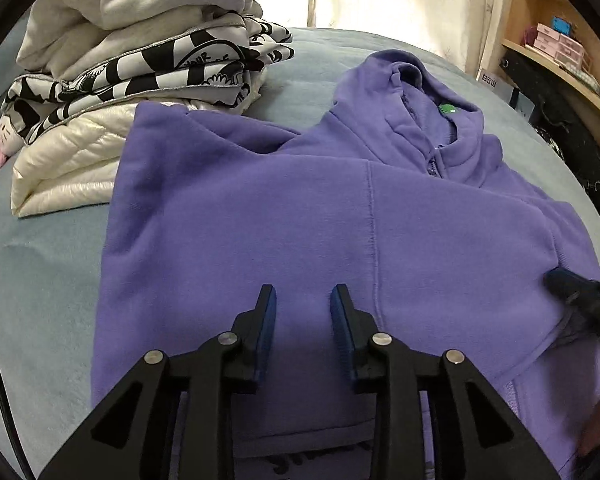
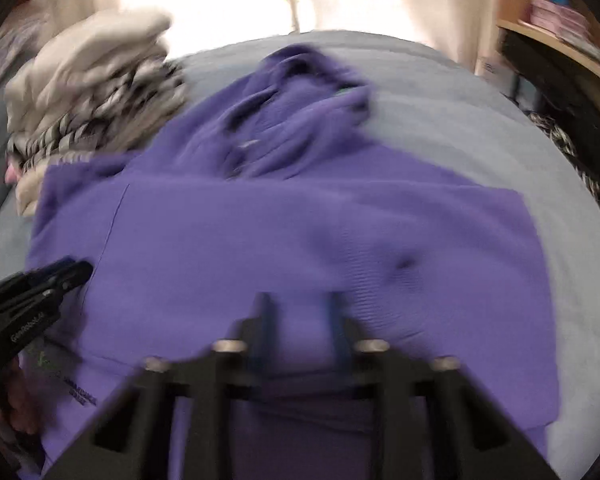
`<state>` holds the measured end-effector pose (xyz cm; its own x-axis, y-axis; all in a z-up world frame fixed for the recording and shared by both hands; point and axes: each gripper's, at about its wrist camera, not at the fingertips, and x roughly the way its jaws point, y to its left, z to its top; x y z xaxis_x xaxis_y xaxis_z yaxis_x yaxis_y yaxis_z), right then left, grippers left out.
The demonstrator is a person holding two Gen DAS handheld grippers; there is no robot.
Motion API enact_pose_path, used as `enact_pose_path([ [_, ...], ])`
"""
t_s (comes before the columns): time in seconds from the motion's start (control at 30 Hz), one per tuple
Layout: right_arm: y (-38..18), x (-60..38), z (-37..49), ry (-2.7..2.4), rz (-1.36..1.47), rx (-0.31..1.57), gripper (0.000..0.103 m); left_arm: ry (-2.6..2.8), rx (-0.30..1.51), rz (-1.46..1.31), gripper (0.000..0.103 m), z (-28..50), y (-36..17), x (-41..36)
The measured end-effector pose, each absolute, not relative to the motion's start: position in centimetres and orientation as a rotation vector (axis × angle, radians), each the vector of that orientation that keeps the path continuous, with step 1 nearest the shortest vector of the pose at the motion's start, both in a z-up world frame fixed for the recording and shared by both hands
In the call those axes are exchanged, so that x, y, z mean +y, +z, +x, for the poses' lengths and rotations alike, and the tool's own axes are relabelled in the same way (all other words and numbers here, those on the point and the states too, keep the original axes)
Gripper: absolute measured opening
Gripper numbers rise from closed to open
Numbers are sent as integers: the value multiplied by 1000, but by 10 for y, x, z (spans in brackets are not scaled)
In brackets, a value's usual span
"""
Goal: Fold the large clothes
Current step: 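Release the folded side onto the hoodie and open the right gripper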
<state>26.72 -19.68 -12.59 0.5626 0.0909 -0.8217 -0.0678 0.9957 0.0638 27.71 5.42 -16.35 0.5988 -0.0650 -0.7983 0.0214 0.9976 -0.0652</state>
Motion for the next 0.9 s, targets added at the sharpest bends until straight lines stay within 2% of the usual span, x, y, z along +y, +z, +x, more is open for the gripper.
enact_pose_path([
  [0.1,-123,-243,260,65,126,976,1,-45,924,-26,30,275,-164,53],
  [0.17,-120,-259,255,5,117,972,7,-29,918,1,30,275,-164,52],
  [0.37,-121,-297,259,42,319,980,7,2,907,55,31,276,-163,42],
  [0.5,-116,-282,271,82,354,962,7,1,908,50,32,276,-163,42],
  [0.77,-114,-220,296,183,246,967,7,0,909,50,32,278,-164,42],
  [0.83,-125,-218,306,99,184,991,0,-3,910,39,34,279,-164,44],
  [0.9,-133,-225,311,99,209,1000,0,-7,911,26,34,278,-164,46],
])
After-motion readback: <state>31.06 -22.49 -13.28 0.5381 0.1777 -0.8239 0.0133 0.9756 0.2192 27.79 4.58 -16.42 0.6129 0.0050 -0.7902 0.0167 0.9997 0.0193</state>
